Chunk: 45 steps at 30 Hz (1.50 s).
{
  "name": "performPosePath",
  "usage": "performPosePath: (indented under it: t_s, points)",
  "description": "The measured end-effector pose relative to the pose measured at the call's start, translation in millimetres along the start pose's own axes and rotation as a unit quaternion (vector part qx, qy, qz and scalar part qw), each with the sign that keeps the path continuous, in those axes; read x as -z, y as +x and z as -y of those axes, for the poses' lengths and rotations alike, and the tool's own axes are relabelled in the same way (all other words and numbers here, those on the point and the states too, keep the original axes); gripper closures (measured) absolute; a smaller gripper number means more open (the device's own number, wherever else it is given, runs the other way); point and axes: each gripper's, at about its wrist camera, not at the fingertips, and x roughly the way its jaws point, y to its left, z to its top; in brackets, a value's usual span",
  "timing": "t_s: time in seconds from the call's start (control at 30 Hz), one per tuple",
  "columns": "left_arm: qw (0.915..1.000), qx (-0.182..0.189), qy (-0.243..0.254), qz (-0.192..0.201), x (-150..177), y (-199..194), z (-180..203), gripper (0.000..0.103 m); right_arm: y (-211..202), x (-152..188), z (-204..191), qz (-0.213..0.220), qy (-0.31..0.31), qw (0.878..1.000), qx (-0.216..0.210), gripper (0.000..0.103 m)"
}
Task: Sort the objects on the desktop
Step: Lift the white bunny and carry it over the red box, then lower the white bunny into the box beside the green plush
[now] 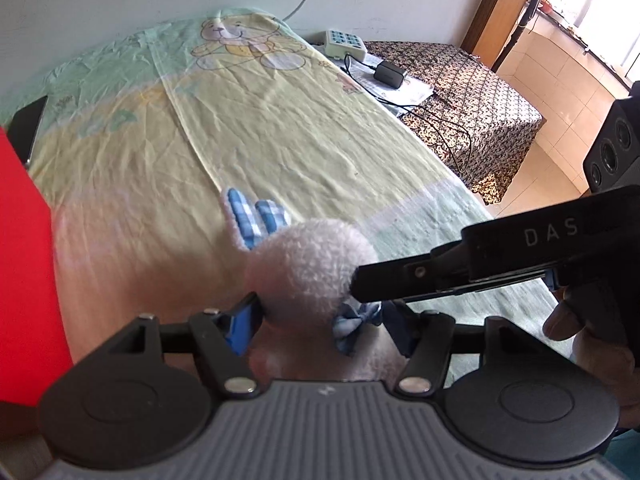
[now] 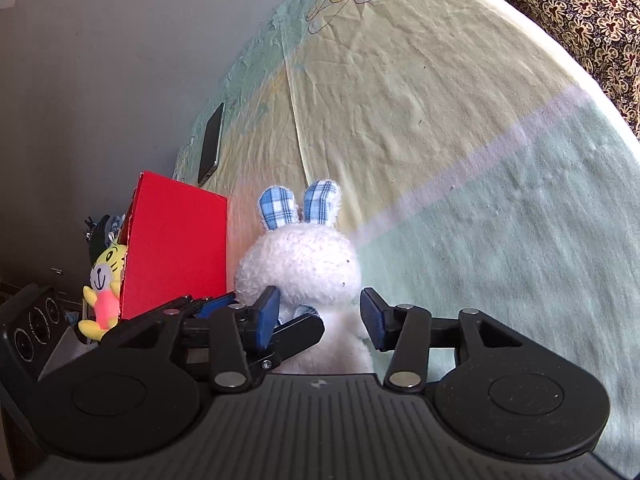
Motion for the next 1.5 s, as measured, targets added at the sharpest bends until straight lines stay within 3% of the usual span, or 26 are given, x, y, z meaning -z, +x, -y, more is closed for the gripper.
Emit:
performPosePath:
  t_s: [0.07,0.23,0.33,0.47,0.7,0.87,1.2,1.5]
  points:
    - [0.9998,0.011,-0.017,-0.008,5.4,3.4,-5.1,0.029,3.8,3.6,-0.7,0.002,-0.009,1.0,0.006,0.04]
    - [0.9991,0.012,-0.037,-0.016,14.6,11.2,-10.3,0.03,12.9,11.2,-1.8,0.008,-0.016,1.0,0.007,0.034]
    - [0.9996,0.005,-0.029,-0.004,13.6,7.1,-6.0,0.037,13.5,13.2,-4.9,0.01,-0.032,0.999,0.014,0.039]
    - [0.9997,-0.02,0.008,0.007,16.4,-1.6,10.7,0.04,11.1,17.6,-9.1,-0.004,-0.026,1.0,-0.014,0.057]
    - [0.9969,-0.04,0.048,0.049,18.9,-35.5,29.0,0.04,-17.4,28.4,-20.1,0.021,-0.028,0.998,-0.055,0.057]
    - [0.9903,-0.059,0.069,0.105,8.8,-73.9,31.4,0.04,-34.5,24.7,-52.8,0.058,-0.057,0.994,-0.078,0.057]
    - [0.9709,-0.124,0.053,0.198,2.8,-165.7,-29.7,0.04,-10.4,14.4,-155.3,0.084,-0.128,0.978,-0.144,0.056]
    - [0.961,-0.171,-0.004,0.218,22.1,-212.7,-115.8,0.04,57.6,22.3,-236.9,0.06,-0.173,0.969,-0.168,0.055]
